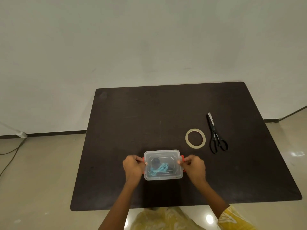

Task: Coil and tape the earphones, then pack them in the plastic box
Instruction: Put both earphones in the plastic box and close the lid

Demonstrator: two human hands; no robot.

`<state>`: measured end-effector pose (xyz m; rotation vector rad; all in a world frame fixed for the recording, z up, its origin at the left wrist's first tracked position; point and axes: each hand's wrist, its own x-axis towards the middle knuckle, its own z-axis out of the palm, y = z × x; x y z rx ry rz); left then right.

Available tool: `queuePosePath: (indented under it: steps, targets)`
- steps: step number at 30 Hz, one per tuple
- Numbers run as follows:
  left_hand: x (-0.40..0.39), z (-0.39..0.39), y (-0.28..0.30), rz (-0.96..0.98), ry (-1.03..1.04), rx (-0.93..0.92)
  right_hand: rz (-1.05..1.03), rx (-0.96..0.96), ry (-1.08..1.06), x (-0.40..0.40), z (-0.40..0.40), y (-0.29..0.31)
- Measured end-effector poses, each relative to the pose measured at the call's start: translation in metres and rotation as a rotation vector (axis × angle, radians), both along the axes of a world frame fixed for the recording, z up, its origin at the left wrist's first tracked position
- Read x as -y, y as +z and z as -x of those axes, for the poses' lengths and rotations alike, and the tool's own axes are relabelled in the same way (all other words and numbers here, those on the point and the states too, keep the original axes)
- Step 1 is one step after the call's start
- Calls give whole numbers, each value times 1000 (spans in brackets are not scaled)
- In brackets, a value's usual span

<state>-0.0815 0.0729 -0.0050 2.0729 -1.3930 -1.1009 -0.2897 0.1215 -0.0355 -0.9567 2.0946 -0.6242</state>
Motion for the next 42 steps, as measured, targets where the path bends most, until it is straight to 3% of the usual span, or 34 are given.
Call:
queuePosePath:
  steps: [6, 9, 11, 13, 15, 17, 23, 30, 42]
  targets:
    - [-1, -7, -7, 24, -87, -2, 16, -202, 56, -3, -8, 3]
    - [-2, -8, -9, 93, -255, 161, 47, -309, 92, 6, -10, 4]
    - [2, 1, -5, 145, -466, 211, 59, -382, 153, 26, -12, 7]
    - [8, 14, -9, 75, -719, 136, 76, -443, 213, 53, -12, 12]
    - [19, 22, -11, 20, -1085, 282, 105, -476, 262, 82, -11, 14]
    - [25, 23, -14, 18, -1216, 383, 109, -459, 305, 104, -9, 16]
    - [48, 50, -24, -20, -1024, 516, 203, -405, 235, 111, 20, 8]
    - [90, 85, -24, -26, -688, 489, -99, -598, 383, 71, 58, -25]
    - [110, 89, -23, -103, -728, 537, -100, -631, 609, 128, 38, -22]
